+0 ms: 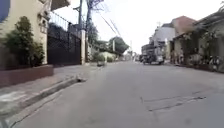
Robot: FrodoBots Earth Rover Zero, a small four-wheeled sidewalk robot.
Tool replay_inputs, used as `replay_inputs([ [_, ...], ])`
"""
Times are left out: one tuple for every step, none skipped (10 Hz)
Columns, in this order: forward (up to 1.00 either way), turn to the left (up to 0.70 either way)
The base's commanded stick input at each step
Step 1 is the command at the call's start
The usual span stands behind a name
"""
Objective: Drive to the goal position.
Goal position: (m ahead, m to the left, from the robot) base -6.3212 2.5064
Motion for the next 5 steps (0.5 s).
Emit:
replay_inputs([
  [1.0,-0.4],
  [1.0,-0.4],
  [1.0,-0.38],
  [1.0,0.0],
  [1.0,0.0],
])
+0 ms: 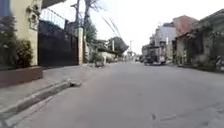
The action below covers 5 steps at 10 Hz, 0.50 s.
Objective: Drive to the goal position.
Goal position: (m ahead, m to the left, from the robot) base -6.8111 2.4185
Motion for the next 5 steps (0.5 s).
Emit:
replay_inputs([
  [1.0,0.0],
  [1.0,0.0],
  [1.0,0.0],
  [1.0,0.0],
  [1.0,0.0],
])
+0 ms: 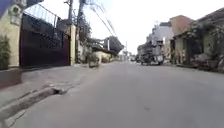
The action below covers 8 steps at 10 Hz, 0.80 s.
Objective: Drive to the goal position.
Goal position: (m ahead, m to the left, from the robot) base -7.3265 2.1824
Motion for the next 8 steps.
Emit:
replay_inputs([
  [1.0,0.0],
  [1.0,0.0],
  [1.0,0.0],
  [1.0,0.0],
  [1.0,0.0],
  [1.0,0.0],
  [1.0,0.0],
  [1.0,0.0],
])
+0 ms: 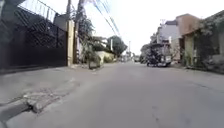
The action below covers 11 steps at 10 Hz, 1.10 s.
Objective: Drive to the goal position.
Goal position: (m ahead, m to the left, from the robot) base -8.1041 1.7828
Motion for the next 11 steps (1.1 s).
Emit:
replay_inputs([
  [1.0,0.0],
  [1.0,0.0],
  [1.0,0.0],
  [1.0,0.0],
  [1.0,0.0],
  [1.0,0.0],
  [1.0,0.0],
  [1.0,0.0],
  [1.0,0.0],
  [1.0,0.0],
  [1.0,0.0],
])
